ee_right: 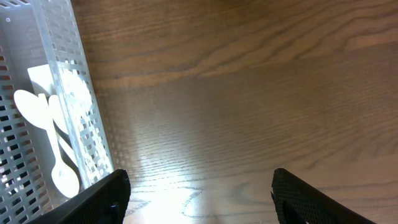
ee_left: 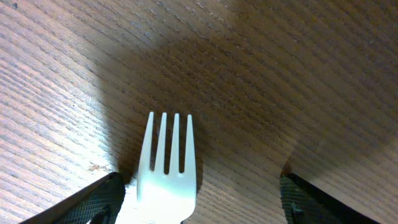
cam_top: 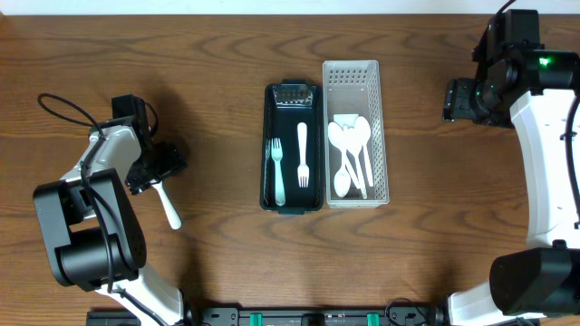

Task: Pack container
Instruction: 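Reach the left gripper to the last white fork and grasp it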

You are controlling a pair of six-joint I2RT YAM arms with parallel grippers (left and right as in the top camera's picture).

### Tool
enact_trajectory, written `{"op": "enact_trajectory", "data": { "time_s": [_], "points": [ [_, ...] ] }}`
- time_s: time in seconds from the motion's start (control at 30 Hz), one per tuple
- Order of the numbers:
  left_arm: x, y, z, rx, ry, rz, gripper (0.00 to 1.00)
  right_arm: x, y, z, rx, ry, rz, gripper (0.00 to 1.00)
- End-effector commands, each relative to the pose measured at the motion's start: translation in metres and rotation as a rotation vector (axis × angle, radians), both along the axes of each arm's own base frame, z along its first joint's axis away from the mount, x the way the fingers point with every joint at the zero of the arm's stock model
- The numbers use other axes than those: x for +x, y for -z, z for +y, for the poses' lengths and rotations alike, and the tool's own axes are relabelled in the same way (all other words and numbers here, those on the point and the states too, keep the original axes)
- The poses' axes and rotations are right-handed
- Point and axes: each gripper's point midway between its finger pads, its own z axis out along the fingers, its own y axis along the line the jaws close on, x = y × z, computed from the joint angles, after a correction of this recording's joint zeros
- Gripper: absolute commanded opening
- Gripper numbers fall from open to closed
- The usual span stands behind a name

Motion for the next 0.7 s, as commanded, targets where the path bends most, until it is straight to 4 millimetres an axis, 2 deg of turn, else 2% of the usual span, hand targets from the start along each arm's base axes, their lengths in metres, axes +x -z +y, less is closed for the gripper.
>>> {"op": "enact_trajectory", "data": {
  "time_s": [0.0,0.07,0.2,0.47,0.67],
  "points": [
    [-0.0136,0.0218,-0.0006,-0.002,0.008,0.084,0.69,-0.0011,-0.0064,-0.0058,-0.025,0.001,-0.010,0.76],
    [-0.0150,0.0216,-0.0009,-0.003,0.008,0.090,0.61,-0.0022,-0.0063,-0.0081,-0.037,0.006,-0.006,0.76],
    [-0.0161,0.0214,-0.0011,-0.004,0.008,0.094,0.52,-0.0029,-0.0061,-0.0083,-0.039,0.007,-0.003,0.76],
    [-0.0180,0.0213,-0.0014,-0.005,0.008,0.102,0.48,-0.0029,-0.0061,-0.0083,-0.039,0.007,-0.003,0.75],
    [-0.0181,0.0213,-0.0014,-0.005,0.043,0.104,0.33,-0.0029,-0.0061,-0.0083,-0.038,0.007,-0.003,0.76]
  ]
}}
